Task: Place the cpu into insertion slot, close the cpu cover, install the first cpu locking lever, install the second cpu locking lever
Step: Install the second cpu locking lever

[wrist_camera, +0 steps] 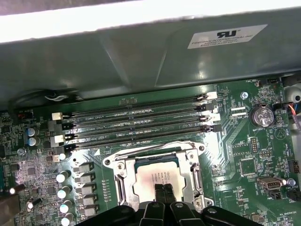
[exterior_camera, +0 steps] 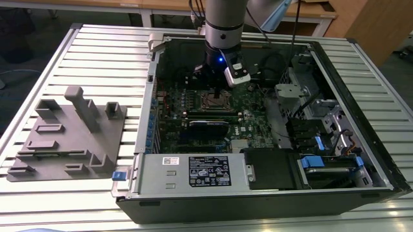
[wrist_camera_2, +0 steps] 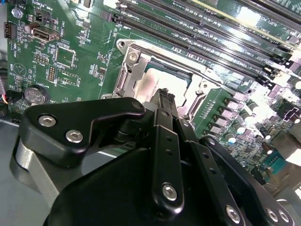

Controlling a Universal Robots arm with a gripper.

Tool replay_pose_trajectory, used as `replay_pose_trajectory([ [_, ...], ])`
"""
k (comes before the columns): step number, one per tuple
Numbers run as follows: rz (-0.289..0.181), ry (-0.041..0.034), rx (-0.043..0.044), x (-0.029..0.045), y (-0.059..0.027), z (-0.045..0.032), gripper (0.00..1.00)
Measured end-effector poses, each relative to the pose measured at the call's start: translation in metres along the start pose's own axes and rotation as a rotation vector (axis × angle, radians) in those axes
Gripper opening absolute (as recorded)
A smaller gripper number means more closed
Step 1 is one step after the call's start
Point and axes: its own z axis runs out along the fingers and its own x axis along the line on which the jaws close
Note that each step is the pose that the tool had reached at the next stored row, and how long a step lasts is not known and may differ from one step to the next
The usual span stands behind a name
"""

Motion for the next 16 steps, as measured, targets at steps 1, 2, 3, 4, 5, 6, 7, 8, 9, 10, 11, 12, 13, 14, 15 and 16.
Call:
replay_pose_trajectory([
  [1, 0.0, 0.0, 0.0, 0.0, 0.0, -0.0004, 0.11],
  [2, 0.0, 0.0, 0.0, 0.0, 0.0, -0.0004, 0.11],
  [3, 0.0, 0.0, 0.0, 0.0, 0.0, -0.0005, 0.11],
  [4, 0.0, 0.0003, 0.0006, 0.0, 0.0, -0.001, 0.11],
  [5, 0.0, 0.0002, 0.0005, 0.0, 0.0, -0.0016, 0.11],
  [6, 0.0, 0.0, 0.0001, -0.0001, 0.0001, -0.0022, 0.11],
  [7, 0.0, 0.0001, 0.0001, -0.0001, 0.0001, -0.003, 0.11],
  [8, 0.0, 0.0, 0.0001, -0.0002, 0.0001, -0.0037, 0.11],
  [9, 0.0, 0.0, 0.0, -0.0002, 0.0002, -0.0044, 0.11],
  [10, 0.0, 0.0, 0.0001, -0.0003, 0.0002, -0.005, 0.11],
  [11, 0.0, -0.0001, -0.0001, -0.0003, 0.0002, -0.0051, 0.11],
  [12, 0.0, -0.0001, -0.0003, -0.0003, 0.0002, -0.0051, 0.11],
  [13, 0.0, 0.0, 0.0, -0.0003, 0.0002, -0.0053, 0.11],
  [14, 0.0, 0.0, 0.0, -0.0003, 0.0002, -0.0053, 0.11],
  [15, 0.0, 0.0, 0.0, -0.0003, 0.0002, -0.0053, 0.11],
  [16, 0.0, 0.0, 0.0, -0.0003, 0.0002, -0.0053, 0.11],
])
